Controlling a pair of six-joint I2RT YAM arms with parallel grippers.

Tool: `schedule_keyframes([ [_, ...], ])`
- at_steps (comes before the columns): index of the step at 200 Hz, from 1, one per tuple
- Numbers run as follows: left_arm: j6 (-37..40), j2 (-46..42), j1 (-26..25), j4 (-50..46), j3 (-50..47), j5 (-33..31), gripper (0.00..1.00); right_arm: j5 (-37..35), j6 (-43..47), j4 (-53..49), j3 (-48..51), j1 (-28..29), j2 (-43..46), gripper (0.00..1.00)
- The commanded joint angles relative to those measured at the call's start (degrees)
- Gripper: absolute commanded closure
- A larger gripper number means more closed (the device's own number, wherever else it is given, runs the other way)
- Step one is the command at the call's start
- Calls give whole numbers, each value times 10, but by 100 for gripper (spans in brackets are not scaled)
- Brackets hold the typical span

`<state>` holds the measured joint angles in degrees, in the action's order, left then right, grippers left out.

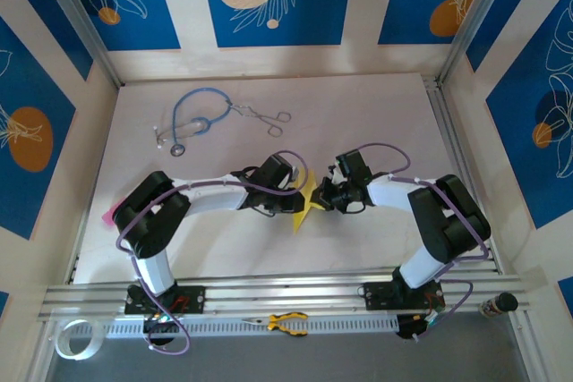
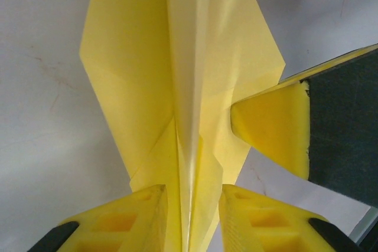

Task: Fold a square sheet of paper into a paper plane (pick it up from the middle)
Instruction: Move a paper plane to the center of the table.

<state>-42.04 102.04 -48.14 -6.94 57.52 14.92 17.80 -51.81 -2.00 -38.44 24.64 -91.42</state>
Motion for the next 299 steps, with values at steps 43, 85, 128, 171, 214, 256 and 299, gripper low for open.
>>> schedule_keyframes([
  [43,28,5,-4,-26,28,5,66,24,-6,9,8,-5,-10,99],
  [85,54,-16,-4,-43,37,-33,59,24,-5,9,8,-6,-10,100],
  [128,72,-25,-4,-36,40,-39,53,23,-5,10,9,-7,-9,100],
  [171,74,-17,-3,-42,46,-44,51,26,-6,10,8,-6,-10,100],
  [214,66,-6,-3,-26,44,-27,51,28,-6,9,7,-5,-9,100],
  [256,57,-5,-3,-23,37,-12,58,27,-7,9,7,-5,-10,100],
  [299,48,-11,-4,-19,26,-12,61,28,-7,8,4,-5,-10,100],
])
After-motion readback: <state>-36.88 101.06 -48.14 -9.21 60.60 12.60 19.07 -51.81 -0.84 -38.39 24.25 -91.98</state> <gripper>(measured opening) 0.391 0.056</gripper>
